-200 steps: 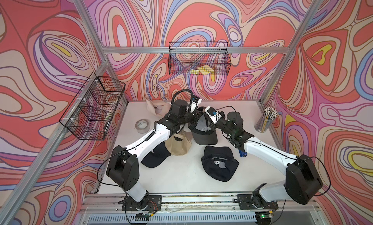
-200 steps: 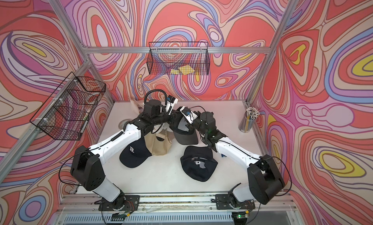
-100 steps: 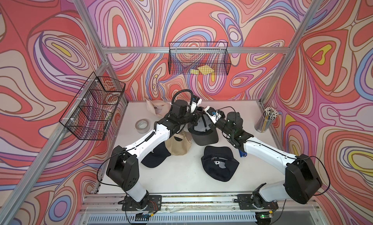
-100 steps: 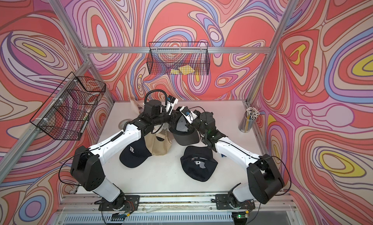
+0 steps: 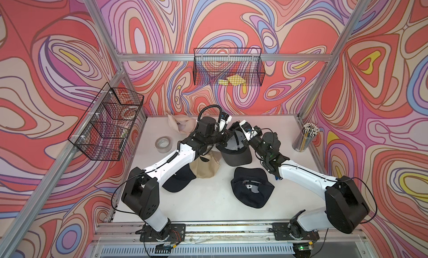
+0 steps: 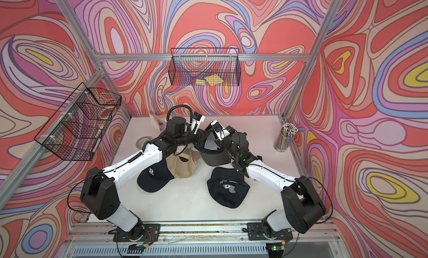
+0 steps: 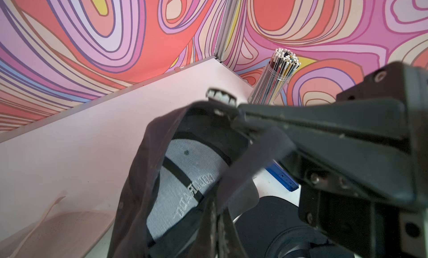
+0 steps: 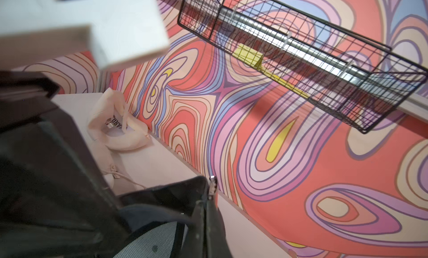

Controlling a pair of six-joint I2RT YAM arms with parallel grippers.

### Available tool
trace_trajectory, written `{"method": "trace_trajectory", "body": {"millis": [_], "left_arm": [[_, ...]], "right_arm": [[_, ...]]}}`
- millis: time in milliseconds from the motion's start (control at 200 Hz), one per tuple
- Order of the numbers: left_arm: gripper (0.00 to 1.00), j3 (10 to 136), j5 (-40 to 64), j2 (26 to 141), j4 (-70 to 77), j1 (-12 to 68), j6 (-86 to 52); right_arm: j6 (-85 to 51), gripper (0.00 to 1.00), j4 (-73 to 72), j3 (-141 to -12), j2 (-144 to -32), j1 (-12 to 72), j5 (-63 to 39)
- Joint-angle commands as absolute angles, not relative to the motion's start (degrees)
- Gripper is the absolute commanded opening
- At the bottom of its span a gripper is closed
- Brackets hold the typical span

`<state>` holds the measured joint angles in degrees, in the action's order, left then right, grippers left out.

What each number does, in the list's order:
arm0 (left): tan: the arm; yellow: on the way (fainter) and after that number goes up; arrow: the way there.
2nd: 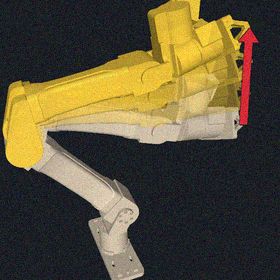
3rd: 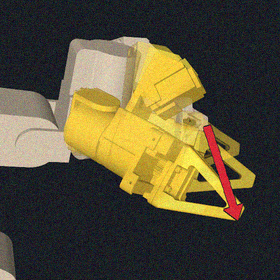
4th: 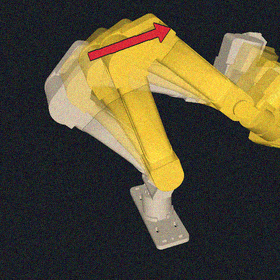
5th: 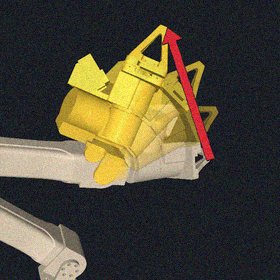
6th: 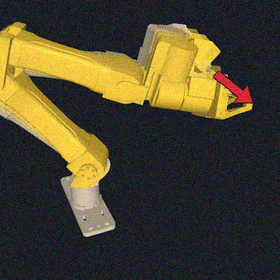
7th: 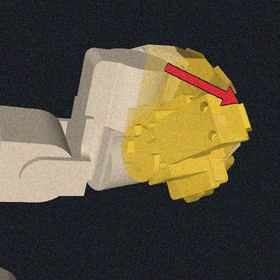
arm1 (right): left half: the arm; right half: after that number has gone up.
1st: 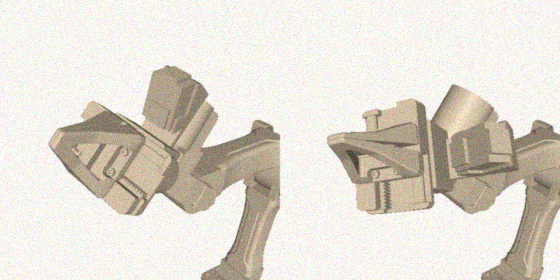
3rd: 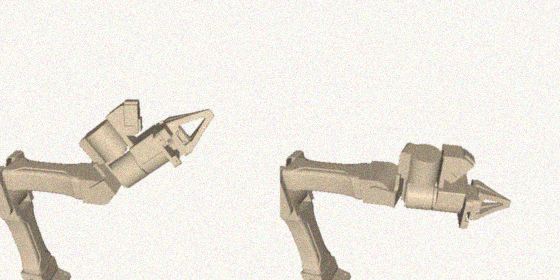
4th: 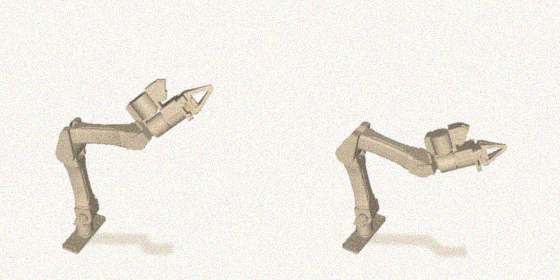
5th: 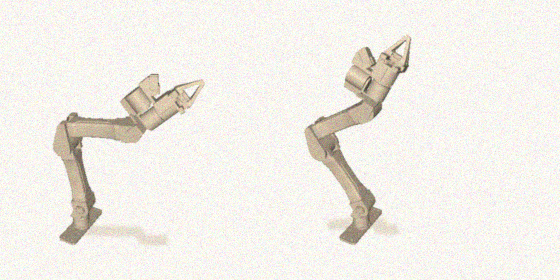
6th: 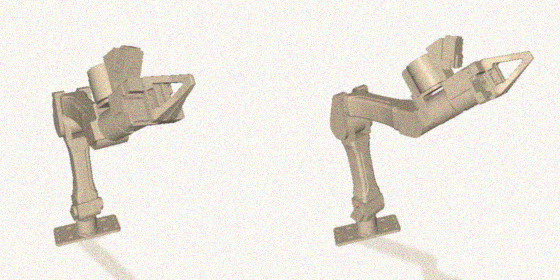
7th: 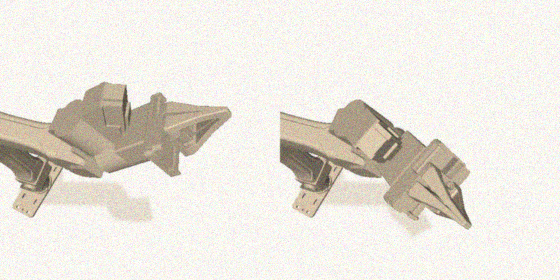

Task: Open the adjustable buckle of the baseball cap
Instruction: Pull the adjustable strap on the baseball cap, then place the baseball cap at the center of the board.

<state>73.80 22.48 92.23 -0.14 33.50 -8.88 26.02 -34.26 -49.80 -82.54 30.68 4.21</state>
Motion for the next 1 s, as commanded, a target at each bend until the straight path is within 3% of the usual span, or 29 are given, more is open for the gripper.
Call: {"method": "trace_trajectory", "body": {"millis": [0, 210, 315, 376, 666, 706, 776, 871, 911, 997], "left_arm": [[0.0, 72.4, 22.4, 89.4, 1.6, 33.8, -9.7], [0.0, 70.7, 18.6, 87.9, 1.6, 33.8, -9.2], [0.53, 70.8, 16.6, 87.9, 0.3, 33.8, -9.0], [0.71, 71.0, 16.2, 87.7, -0.8, 33.8, -8.0], [0.74, 65.8, 21.6, 83.2, -0.1, 29.7, -9.6], [0.74, 66.0, 23.2, 83.1, -1.2, 29.5, -9.2], [0.74, 66.9, 26.7, 83.9, -3.7, 29.4, -8.5], [0.75, 67.9, 30.8, 85.6, -5.8, 29.4, -8.4], [0.77, 68.7, 33.0, 86.8, -7.2, 29.4, -8.0], [0.78, 70.4, 35.7, 89.3, -11.1, 29.4, -7.6]], "right_arm": [[24.5, 0.0, -34.9, -52.5, -84.0, 30.9, 9.9], [17.0, 0.0, -26.9, -58.3, -86.1, 26.7, 11.9], [11.6, 0.0, -22.9, -61.3, -87.5, 23.3, 10.5], [8.0, 0.0, -20.4, -63.3, -88.7, 21.0, 9.4], [-3.8, 0.0, -9.6, -71.7, -96.6, 13.9, 12.5], [-5.0, 0.1, -9.2, -72.1, -97.1, 13.2, 12.9], [-5.7, 0.46, -8.3, -72.2, -97.4, 12.6, 13.5], [-5.8, 0.76, -4.3, -72.9, -96.7, 12.5, 13.0], [-6.1, 0.97, -1.1, -73.9, -96.3, 12.5, 12.1], [-7.7, 0.98, 6.4, -75.0, -95.0, 12.4, 10.3]]}}
